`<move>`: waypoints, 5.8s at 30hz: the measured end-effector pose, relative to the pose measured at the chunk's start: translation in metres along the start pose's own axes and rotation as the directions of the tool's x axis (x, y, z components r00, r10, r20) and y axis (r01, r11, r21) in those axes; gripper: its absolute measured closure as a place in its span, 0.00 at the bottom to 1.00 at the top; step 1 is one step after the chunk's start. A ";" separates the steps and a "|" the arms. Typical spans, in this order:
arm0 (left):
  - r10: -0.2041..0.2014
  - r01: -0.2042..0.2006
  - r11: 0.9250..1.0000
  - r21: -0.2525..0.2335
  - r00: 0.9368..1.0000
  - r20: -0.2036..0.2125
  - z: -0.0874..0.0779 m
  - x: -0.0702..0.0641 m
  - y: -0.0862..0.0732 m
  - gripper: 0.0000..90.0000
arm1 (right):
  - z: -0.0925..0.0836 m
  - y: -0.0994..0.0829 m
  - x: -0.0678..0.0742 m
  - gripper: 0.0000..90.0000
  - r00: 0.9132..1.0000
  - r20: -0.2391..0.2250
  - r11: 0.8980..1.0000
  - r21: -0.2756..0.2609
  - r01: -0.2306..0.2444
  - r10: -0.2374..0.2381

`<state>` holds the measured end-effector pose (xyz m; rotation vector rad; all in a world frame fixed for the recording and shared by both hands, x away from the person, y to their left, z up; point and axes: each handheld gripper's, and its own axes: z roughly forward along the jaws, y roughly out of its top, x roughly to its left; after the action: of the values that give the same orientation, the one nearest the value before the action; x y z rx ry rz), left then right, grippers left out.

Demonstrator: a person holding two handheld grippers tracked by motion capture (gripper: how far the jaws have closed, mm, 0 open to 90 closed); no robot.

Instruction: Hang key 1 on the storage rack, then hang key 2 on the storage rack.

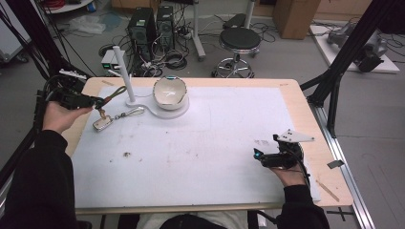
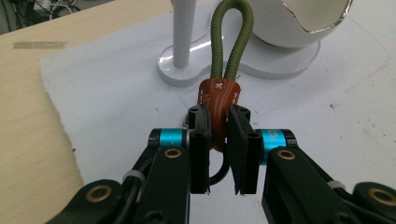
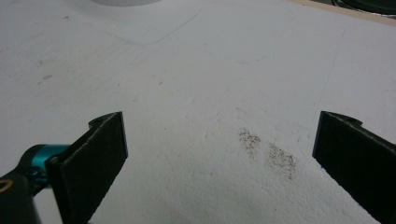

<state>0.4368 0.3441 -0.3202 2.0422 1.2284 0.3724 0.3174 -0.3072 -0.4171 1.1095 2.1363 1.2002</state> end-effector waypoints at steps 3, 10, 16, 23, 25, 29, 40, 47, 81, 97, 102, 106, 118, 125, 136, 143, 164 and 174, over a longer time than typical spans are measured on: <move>-0.011 0.011 1.000 -0.002 1.000 -0.011 -0.004 0.006 0.003 0.88 | 0.001 0.000 0.000 0.02 1.000 0.000 1.000 0.003 0.005 -0.005; -0.006 0.005 1.000 -0.016 0.998 -0.067 -0.015 0.015 0.011 0.88 | 0.001 0.000 0.001 0.02 1.000 0.004 1.000 0.007 0.005 -0.005; -0.033 0.031 0.999 -0.034 0.997 -0.073 -0.017 0.021 0.017 0.88 | 0.002 0.000 0.001 0.02 1.000 0.003 1.000 0.008 0.010 -0.010; -0.048 0.044 0.997 -0.055 0.996 -0.075 -0.024 0.025 0.030 0.88 | 0.002 0.001 0.002 0.02 1.000 0.011 1.000 0.016 0.017 -0.017; -0.064 0.058 0.996 -0.073 0.995 -0.072 -0.025 0.028 0.033 0.88 | 0.003 0.001 0.002 0.02 1.000 0.013 1.000 0.024 0.020 -0.021; -0.102 0.096 0.992 -0.081 0.992 -0.078 -0.022 0.037 0.038 0.88 | 0.006 -0.001 0.002 0.02 0.999 0.013 0.999 0.045 0.031 -0.031; -0.116 0.114 0.993 -0.027 0.990 -0.086 -0.008 0.044 0.040 0.88 | 0.007 -0.001 0.003 0.02 0.998 0.024 0.996 0.064 0.055 -0.057; -0.083 0.084 0.996 0.012 0.994 -0.065 0.005 0.034 0.043 0.88 | 0.006 -0.002 0.002 0.02 0.997 0.040 0.996 0.059 0.061 -0.063; -0.082 0.090 0.990 0.107 0.993 -0.081 0.059 0.019 0.040 0.87 | 0.006 -0.002 0.004 0.03 0.996 0.042 0.995 0.064 0.079 -0.081; -0.117 0.122 0.982 0.147 0.992 -0.044 0.050 0.023 0.032 0.24 | 0.007 -0.002 0.004 0.03 0.996 0.039 0.994 0.067 0.081 -0.084; -0.105 0.110 0.985 0.130 0.994 -0.039 0.048 0.018 0.033 0.03 | 0.006 -0.002 0.004 0.03 0.996 0.038 0.995 0.064 0.082 -0.085; -0.071 0.075 0.991 0.112 0.997 -0.036 0.044 0.014 0.033 0.02 | 0.005 -0.002 0.005 0.03 0.996 0.036 0.995 0.064 0.075 -0.077; 0.003 -0.004 0.999 0.032 0.999 0.034 0.046 0.015 0.008 0.02 | 0.006 0.000 0.005 0.03 0.996 0.021 0.994 0.066 0.086 -0.088; 0.049 -0.052 0.998 0.027 0.994 0.100 0.054 0.013 0.001 0.02 | 0.008 0.000 0.006 0.03 0.996 0.009 0.993 0.074 0.089 -0.090; 0.083 -0.095 0.990 0.102 0.991 0.108 0.076 0.004 0.000 0.02 | 0.008 -0.001 0.006 0.03 0.996 0.006 0.993 0.075 0.091 -0.091; 0.117 -0.132 0.984 0.117 0.985 0.123 0.087 -0.002 -0.002 0.02 | 0.008 -0.001 0.007 0.03 0.996 0.001 0.993 0.080 0.089 -0.089; 0.200 -0.222 0.958 0.182 0.971 0.132 0.122 -0.019 -0.006 0.02 | 0.008 -0.001 0.008 0.03 0.995 -0.010 0.992 0.081 0.098 -0.097; 0.214 -0.230 0.958 0.172 0.971 0.108 0.132 -0.020 -0.007 0.02 | 0.006 -0.001 0.008 0.03 0.995 -0.014 0.993 0.070 0.096 -0.096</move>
<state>0.4972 0.2722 -0.4159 2.3391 1.0132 0.2780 0.3165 -0.2985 -0.4212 1.0193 2.2287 1.0970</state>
